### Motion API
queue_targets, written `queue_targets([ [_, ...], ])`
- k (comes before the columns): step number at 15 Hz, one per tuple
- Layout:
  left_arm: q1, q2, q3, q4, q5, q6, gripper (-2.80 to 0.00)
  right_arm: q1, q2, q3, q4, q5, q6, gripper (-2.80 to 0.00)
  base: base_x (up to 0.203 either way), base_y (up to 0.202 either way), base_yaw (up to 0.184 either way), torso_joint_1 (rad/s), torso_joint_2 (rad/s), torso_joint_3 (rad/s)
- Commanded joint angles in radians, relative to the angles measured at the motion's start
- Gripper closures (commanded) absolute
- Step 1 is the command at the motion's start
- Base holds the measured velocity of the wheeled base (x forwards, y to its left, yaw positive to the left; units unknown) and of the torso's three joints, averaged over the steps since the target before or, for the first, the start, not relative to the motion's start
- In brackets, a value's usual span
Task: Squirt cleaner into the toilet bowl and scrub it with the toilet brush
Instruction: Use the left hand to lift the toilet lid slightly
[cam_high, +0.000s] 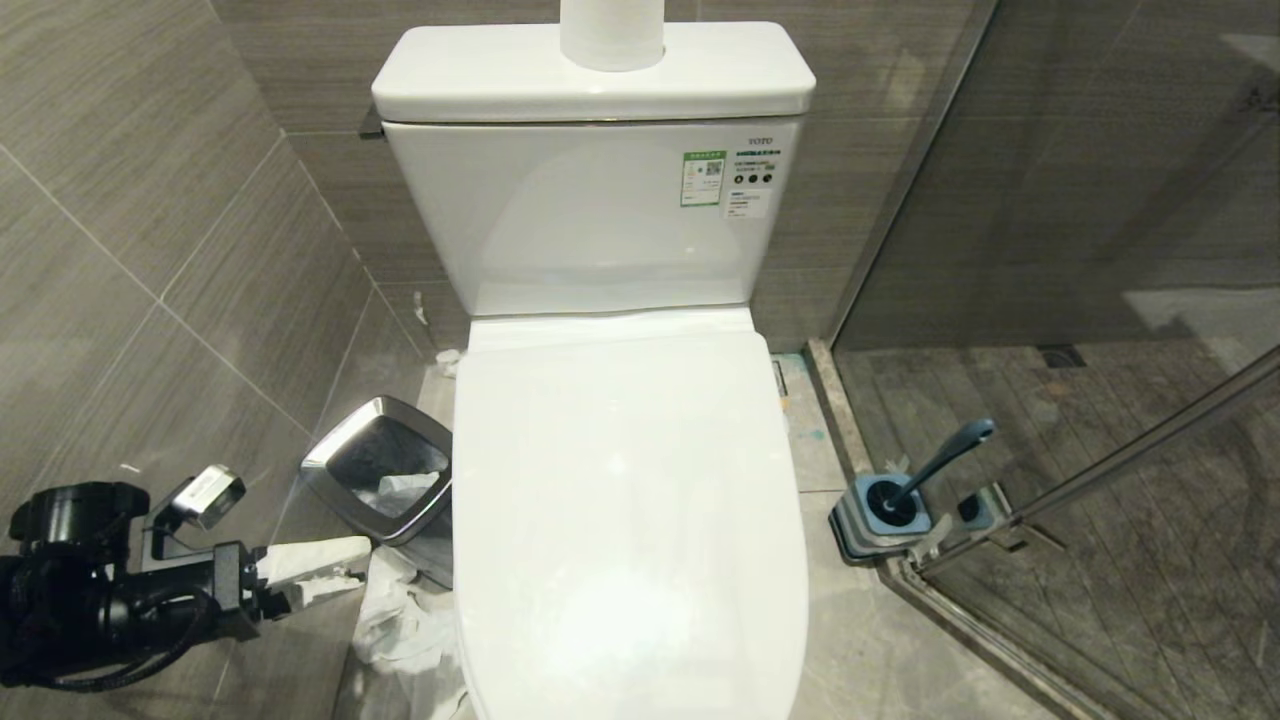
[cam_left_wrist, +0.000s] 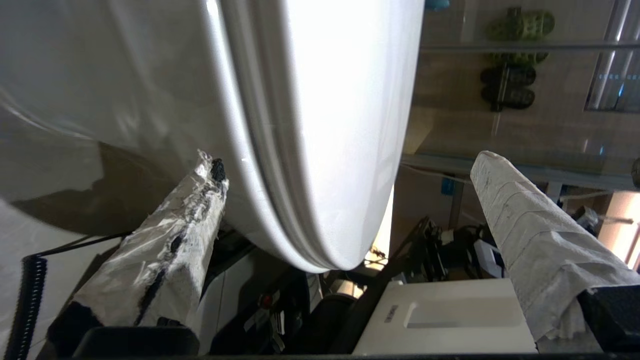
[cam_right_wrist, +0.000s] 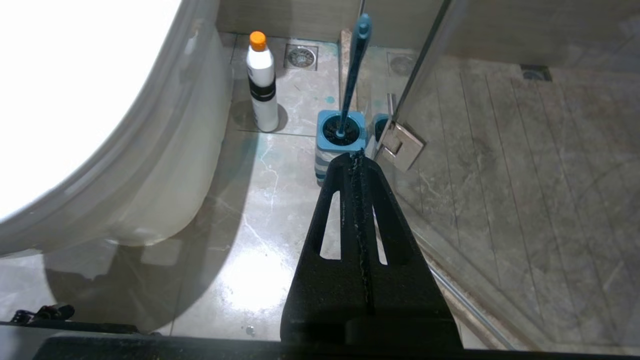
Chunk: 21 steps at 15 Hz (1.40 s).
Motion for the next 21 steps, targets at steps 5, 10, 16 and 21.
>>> queue_targets([
  [5, 0.002, -0.002, 0.002, 0.001, -0.007, -0.001, -2.80, 0.001, 0.002, 0.000, 0.000, 0.000, -0.001, 0.00, 0.000, 0.000, 0.000, 0.000, 0.00, 0.000],
  [10, 0.002, -0.005, 0.005, 0.002, -0.010, -0.002, -2.80, 0.001, 0.002, -0.001, 0.000, 0.001, -0.001, 0.00, 0.000, 0.000, 0.000, 0.000, 0.00, 0.000],
  [16, 0.002, -0.067, 0.022, 0.000, -0.012, -0.002, -2.80, 0.001, 0.002, 0.001, 0.000, 0.001, -0.001, 0.00, 0.000, 0.000, 0.000, 0.000, 0.00, 0.000],
  [21, -0.031, -0.199, 0.172, -0.004, -0.031, -0.001, -2.80, 0.001, 0.002, 0.000, 0.000, 0.000, -0.001, 0.00, 0.000, 0.000, 0.000, 0.000, 0.00, 0.000],
])
